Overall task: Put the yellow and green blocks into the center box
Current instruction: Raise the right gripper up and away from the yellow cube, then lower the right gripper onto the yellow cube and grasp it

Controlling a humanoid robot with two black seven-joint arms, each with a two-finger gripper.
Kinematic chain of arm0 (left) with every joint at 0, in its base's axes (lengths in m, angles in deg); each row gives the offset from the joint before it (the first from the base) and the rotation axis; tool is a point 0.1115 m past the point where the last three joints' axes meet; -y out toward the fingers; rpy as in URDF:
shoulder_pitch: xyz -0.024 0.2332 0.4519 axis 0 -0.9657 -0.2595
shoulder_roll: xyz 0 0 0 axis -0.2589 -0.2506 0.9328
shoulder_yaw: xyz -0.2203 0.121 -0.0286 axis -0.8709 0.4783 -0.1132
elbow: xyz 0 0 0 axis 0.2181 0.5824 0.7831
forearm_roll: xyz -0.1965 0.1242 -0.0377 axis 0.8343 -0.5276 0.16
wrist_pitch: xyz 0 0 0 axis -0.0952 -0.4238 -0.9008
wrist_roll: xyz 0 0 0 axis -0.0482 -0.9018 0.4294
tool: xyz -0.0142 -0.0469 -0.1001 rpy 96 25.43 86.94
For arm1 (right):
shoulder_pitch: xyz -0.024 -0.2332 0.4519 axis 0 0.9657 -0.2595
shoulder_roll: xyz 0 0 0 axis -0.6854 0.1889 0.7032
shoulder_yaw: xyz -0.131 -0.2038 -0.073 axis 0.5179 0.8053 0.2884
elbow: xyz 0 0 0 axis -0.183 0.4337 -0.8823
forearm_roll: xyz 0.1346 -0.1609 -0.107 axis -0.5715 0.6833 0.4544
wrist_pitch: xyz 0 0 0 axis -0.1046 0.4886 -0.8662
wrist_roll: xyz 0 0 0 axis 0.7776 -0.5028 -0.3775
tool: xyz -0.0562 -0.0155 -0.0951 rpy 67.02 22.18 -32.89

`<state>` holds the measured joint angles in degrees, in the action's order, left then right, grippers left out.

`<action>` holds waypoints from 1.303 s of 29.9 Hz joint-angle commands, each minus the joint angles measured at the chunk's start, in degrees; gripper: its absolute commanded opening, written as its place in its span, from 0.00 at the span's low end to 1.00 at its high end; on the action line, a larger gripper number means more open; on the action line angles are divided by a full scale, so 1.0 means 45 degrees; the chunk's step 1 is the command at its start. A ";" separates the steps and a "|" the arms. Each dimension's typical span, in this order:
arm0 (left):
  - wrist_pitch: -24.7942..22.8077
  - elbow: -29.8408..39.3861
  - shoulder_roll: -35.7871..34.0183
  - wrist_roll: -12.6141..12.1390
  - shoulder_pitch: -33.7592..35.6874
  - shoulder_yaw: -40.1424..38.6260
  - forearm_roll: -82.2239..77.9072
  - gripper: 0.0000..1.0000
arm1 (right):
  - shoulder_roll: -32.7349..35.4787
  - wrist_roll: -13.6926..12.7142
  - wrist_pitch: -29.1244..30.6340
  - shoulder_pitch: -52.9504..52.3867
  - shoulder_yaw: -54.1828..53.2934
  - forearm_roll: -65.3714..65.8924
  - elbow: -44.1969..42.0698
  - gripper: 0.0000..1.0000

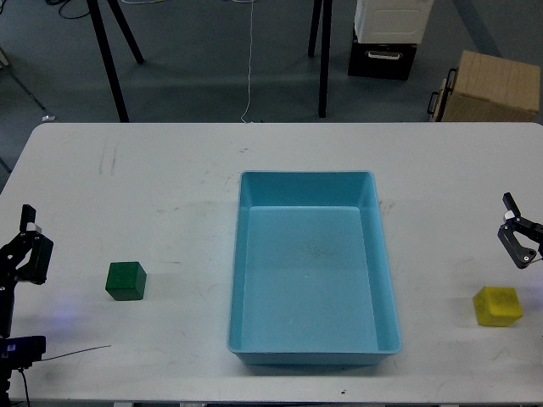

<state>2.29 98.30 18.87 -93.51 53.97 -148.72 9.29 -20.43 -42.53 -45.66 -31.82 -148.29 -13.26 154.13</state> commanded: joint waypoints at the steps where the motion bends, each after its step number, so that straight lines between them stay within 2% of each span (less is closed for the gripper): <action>1: -0.0001 0.0017 -0.0021 -0.0023 0.0003 -0.0004 0.0007 1.00 | -0.0422 -0.0003 0.0004 -0.0245 -0.0062 -0.0017 -0.0224 0.99; 5: -0.0001 0.0017 -0.0060 -0.0003 0.0042 -0.0024 0.0007 1.00 | -0.0854 -0.0237 0.0004 -0.0733 -0.0062 0.0002 -0.0517 1.00; 9: -0.0001 0.0036 -0.0040 0.0017 0.0120 -0.0024 0.0007 1.00 | -0.0543 -0.0996 0.0004 -0.2176 0.0250 0.0139 -0.1024 0.99; 11: -0.0001 0.0017 -0.0021 -0.0003 0.0237 0.0034 0.0007 1.00 | 0.0565 -0.1485 -0.0026 -0.2958 0.0522 0.0178 -0.1415 0.99; 14: -0.0001 0.0036 0.0038 -0.0023 0.0335 0.0209 0.0007 1.00 | 0.2539 -0.1624 -0.1429 -0.4597 0.1905 0.0800 -0.1709 1.00; 21: -0.0001 0.0036 -0.0021 -0.0023 0.0706 0.0445 -0.0013 1.00 | 0.5647 -0.1838 -0.2623 -0.9360 0.7449 0.5622 -0.1573 0.99; 24: -0.0001 0.0017 -0.0021 -0.0023 0.0784 0.0445 -0.0013 1.00 | 0.6292 -0.2617 -0.2624 -1.2383 1.0648 0.7049 -0.1592 1.00; 27: -0.0001 0.0036 -0.0021 -0.0023 0.0881 0.0464 -0.0013 1.00 | 0.6684 -0.3126 -0.2546 -1.5373 1.3754 0.8317 -0.1573 1.00; 30: -0.0001 0.0017 -0.0021 -0.0042 0.0979 0.0484 -0.0013 1.00 | 0.6608 -0.4023 -0.2079 -1.8439 1.7289 1.0250 -0.1553 0.99; 32: -0.0001 0.0017 -0.0021 -0.0042 0.0999 0.0465 -0.0032 1.00 | 0.6490 -0.4396 -0.1592 -2.0024 1.9206 1.1131 -0.1495 0.99; 36: -0.0001 -0.0002 -0.0021 -0.0042 0.1058 0.0484 -0.0032 1.00 | 0.6508 -0.4456 -0.0283 -2.1262 2.1497 1.2420 -0.0618 0.99; 39: -0.0001 -0.0003 -0.0021 -0.0042 0.1058 0.0484 -0.0032 1.00 | 0.6859 -0.4475 -0.0104 -2.0971 2.2201 1.4098 -0.0206 0.99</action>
<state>2.29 98.32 18.77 -93.70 58.69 -146.55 9.14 8.98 -62.56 -47.34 -126.78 -51.95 43.51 151.37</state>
